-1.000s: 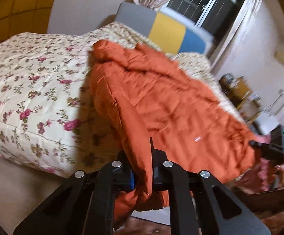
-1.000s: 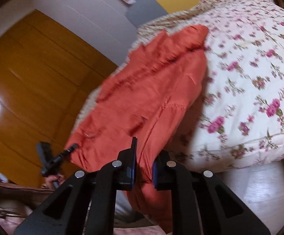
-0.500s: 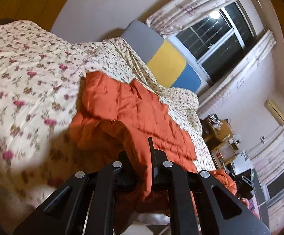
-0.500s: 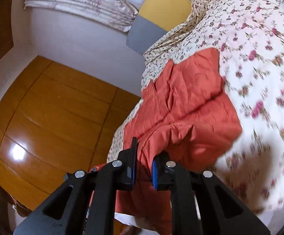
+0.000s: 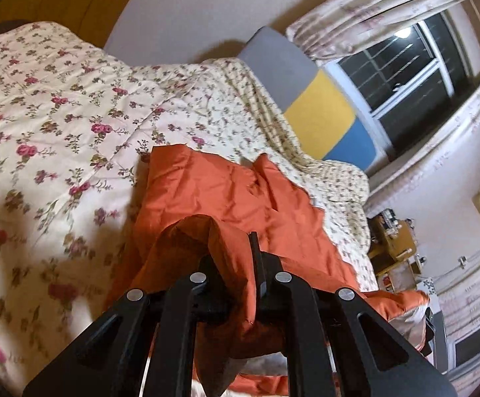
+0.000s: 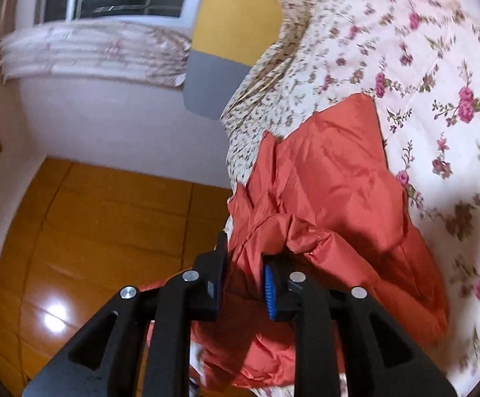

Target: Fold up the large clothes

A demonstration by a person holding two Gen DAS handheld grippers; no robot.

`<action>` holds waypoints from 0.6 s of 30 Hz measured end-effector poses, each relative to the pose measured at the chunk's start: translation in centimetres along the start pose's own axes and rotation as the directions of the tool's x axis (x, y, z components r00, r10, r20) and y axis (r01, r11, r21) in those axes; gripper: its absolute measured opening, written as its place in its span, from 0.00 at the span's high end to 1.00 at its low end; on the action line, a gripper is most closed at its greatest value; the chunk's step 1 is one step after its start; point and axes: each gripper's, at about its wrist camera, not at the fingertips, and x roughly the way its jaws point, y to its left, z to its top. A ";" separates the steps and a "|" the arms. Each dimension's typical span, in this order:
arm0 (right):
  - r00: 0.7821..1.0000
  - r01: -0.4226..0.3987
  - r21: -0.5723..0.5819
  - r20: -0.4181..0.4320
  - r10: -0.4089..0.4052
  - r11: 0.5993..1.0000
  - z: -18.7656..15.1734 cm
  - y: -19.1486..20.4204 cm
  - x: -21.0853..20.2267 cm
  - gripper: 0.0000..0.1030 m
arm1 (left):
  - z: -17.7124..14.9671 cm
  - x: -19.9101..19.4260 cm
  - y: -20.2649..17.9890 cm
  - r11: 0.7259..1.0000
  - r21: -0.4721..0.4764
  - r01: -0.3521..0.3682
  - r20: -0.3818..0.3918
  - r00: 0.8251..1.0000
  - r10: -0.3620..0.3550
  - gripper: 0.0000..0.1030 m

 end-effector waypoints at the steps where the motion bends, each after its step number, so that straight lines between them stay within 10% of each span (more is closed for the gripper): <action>1: 1.000 -0.003 0.031 0.013 0.003 1.000 0.7 -0.7 0.6 0.77 | 0.4 1.0 0.3 1.000 -0.008 -0.016 -0.008 1.000 0.016 0.91; 11: 0.993 0.016 0.034 0.113 -0.019 0.999 2.6 -2.6 2.7 0.59 | 2.4 6.6 1.2 0.996 -0.023 -0.090 -0.037 0.995 0.090 0.83; 18: 0.984 0.010 -0.020 0.179 -0.006 1.000 2.8 -2.1 3.4 0.33 | 3.3 6.6 2.9 0.978 -0.200 0.058 0.079 0.996 -0.043 0.24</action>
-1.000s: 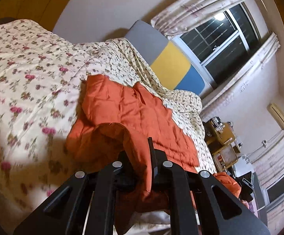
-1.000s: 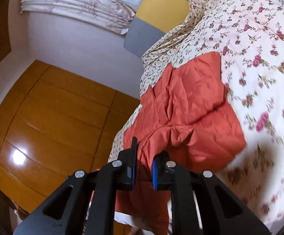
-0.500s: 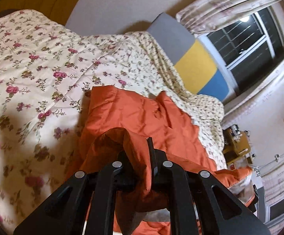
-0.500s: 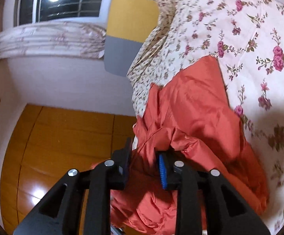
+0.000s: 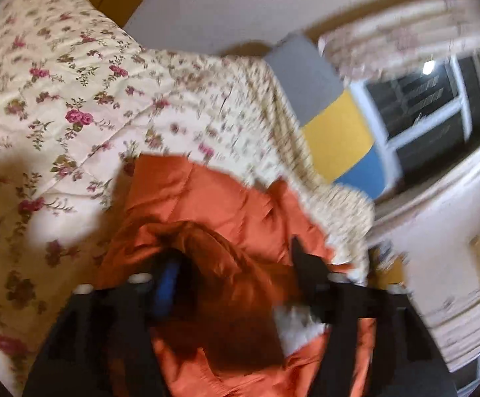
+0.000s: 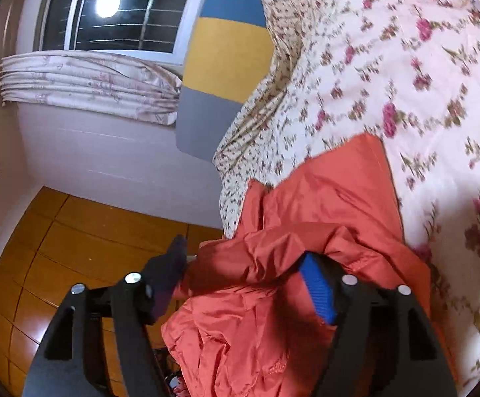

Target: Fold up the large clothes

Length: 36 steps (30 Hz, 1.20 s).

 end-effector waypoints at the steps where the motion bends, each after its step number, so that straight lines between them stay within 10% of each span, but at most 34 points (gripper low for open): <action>1: 1.000 0.011 -0.021 0.008 -0.011 1.000 0.1 0.2 0.3 0.33 | 0.1 -0.3 0.1 1.000 -0.024 0.004 0.034 0.999 -0.004 0.16; 12: 0.997 0.003 -0.200 0.075 0.012 0.980 0.6 2.4 -1.4 0.07 | 0.4 -3.8 1.0 0.992 0.074 -0.097 0.164 0.983 0.084 0.06; 20: 0.958 0.274 -0.330 0.017 -0.285 0.903 -0.5 0.5 -2.8 0.04 | -1.8 -7.1 3.4 0.982 0.154 -0.109 0.248 0.966 0.068 0.03; 24: 0.929 0.320 -0.324 -0.079 -0.363 0.890 -0.9 -1.6 -1.3 0.04 | -1.8 -4.5 4.3 0.989 0.124 -0.082 0.061 0.995 0.075 0.03; 27: 0.914 0.319 -0.319 -0.144 -0.379 0.892 -1.3 -2.6 0.2 0.05 | -2.7 -0.5 3.5 0.951 0.237 -0.197 -0.087 0.971 0.223 0.03; 32: 0.914 0.295 -0.304 -0.186 -0.360 0.906 -1.6 -3.1 1.7 0.25 | -3.7 1.8 3.7 0.939 0.267 -0.214 -0.123 0.959 0.254 0.04; 36: 0.907 0.290 -0.334 -0.203 -0.369 0.897 -2.3 -3.2 1.6 0.42 | -5.7 2.3 1.9 0.886 0.409 -0.219 -0.146 0.943 0.301 0.25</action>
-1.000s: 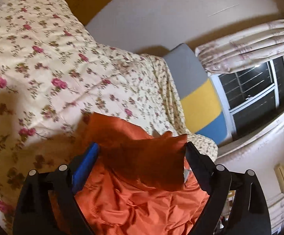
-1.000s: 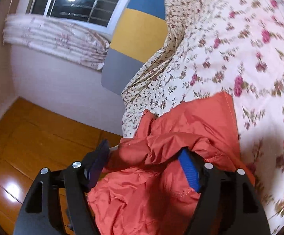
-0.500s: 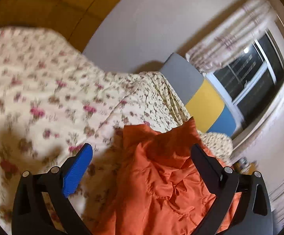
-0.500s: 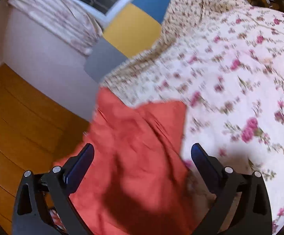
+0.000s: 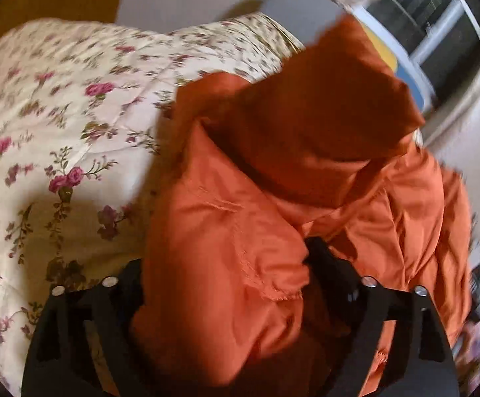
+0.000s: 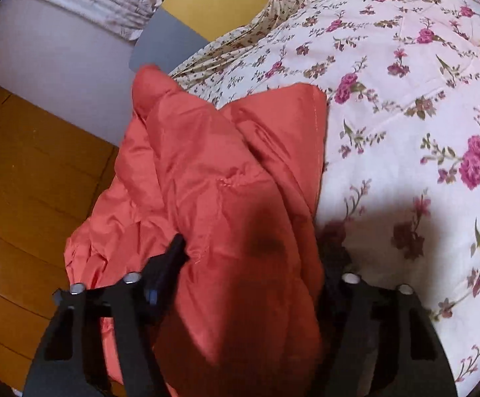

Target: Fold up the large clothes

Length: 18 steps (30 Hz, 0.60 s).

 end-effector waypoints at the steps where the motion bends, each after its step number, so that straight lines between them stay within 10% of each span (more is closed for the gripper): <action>1: 1.000 -0.010 0.005 -0.002 0.010 1.000 -0.2 0.0 -0.2 0.47 | -0.1 -0.1 0.0 1.000 0.003 0.014 -0.005 1.000 -0.013 0.30; 18: 0.996 -0.092 0.029 -0.012 0.092 0.995 -6.0 -1.5 -6.9 0.56 | -8.1 -5.8 -0.7 0.991 0.023 0.135 -0.042 0.990 -0.134 0.43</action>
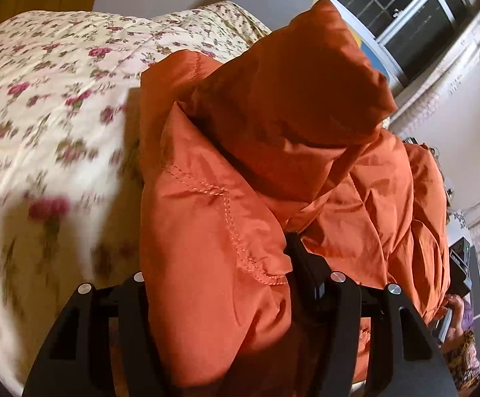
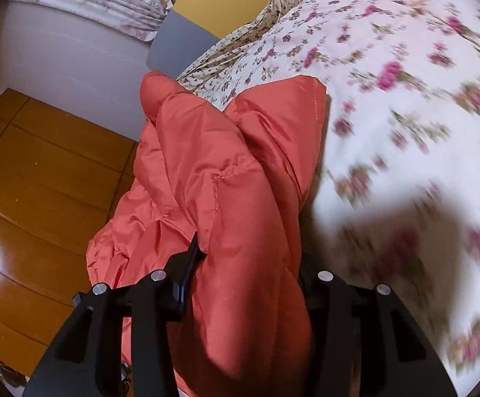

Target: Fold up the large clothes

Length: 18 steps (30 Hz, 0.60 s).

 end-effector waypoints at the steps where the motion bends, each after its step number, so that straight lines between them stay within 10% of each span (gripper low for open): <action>1: 1.000 -0.003 0.000 -0.001 0.003 1.000 -0.6 -0.2 -0.7 0.56 | -0.5 -0.3 -0.1 1.000 0.004 0.003 -0.002 1.000 -0.003 0.43; 8: 1.000 0.000 -0.004 0.018 0.000 1.000 -3.4 -0.7 -3.7 0.55 | -4.3 -2.6 -0.9 1.000 0.014 0.015 -0.002 1.000 -0.015 0.43; 10: 0.998 0.046 -0.010 0.032 -0.046 0.999 -3.5 -0.4 -4.2 0.37 | -4.5 -2.9 -1.1 1.000 0.000 -0.002 0.006 1.000 0.002 0.35; 18: 0.972 0.160 -0.141 0.196 -0.130 0.977 -2.0 3.4 -7.8 0.15 | -3.7 -7.3 -1.1 0.993 0.007 -0.119 0.199 0.973 0.115 0.10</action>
